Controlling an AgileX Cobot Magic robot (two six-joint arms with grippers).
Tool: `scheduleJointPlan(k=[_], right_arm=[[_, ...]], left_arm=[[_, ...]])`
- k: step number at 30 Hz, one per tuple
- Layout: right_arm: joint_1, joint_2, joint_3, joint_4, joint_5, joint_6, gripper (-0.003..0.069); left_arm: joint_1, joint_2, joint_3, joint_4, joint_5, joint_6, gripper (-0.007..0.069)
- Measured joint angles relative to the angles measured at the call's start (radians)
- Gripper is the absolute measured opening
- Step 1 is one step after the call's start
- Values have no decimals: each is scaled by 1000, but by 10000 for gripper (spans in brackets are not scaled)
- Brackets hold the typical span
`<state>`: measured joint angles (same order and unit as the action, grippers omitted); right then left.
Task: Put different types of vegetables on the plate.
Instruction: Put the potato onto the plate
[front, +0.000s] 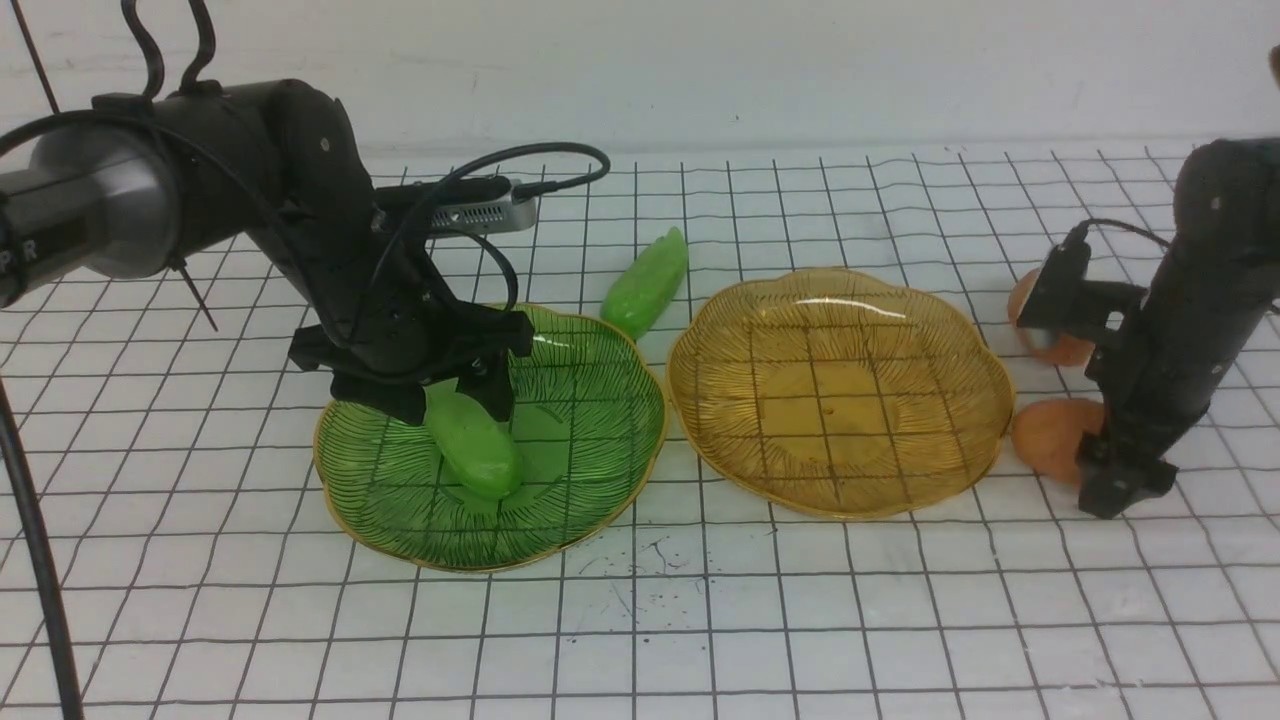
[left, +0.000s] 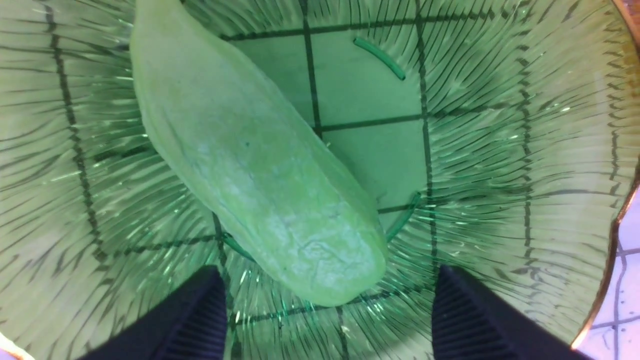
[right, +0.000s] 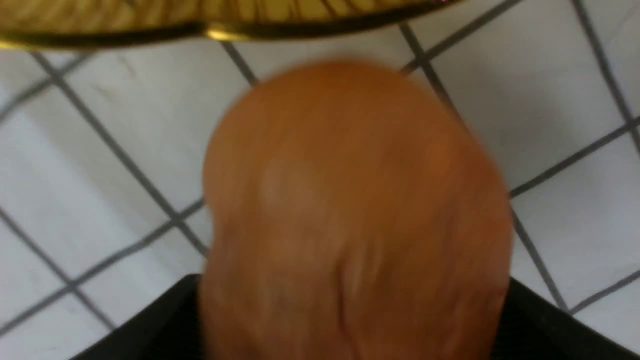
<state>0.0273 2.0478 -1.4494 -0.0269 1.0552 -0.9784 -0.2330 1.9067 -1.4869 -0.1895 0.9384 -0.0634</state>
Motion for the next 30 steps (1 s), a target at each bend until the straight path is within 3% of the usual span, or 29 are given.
scheduleJointPlan(k=[6, 11, 18, 21, 25, 30], right_arm=[[0, 12, 0, -13, -7, 1, 488], [0, -35, 0, 6, 67, 5, 483], [0, -180, 1, 10, 162, 144, 483], [1, -244, 1, 123, 164, 217, 483], [27, -265, 1, 396, 85, 263, 483], [84, -237, 1, 557, -52, 264, 483]], left_arm=[[0, 0, 0, -2, 16, 0, 496], [0, 0, 0, -2, 33, 0, 496], [0, 0, 0, -2, 48, 1, 496], [0, 0, 0, -25, 47, 1, 496], [0, 0, 0, -87, 14, 29, 496], [0, 0, -2, -167, -20, 105, 461]])
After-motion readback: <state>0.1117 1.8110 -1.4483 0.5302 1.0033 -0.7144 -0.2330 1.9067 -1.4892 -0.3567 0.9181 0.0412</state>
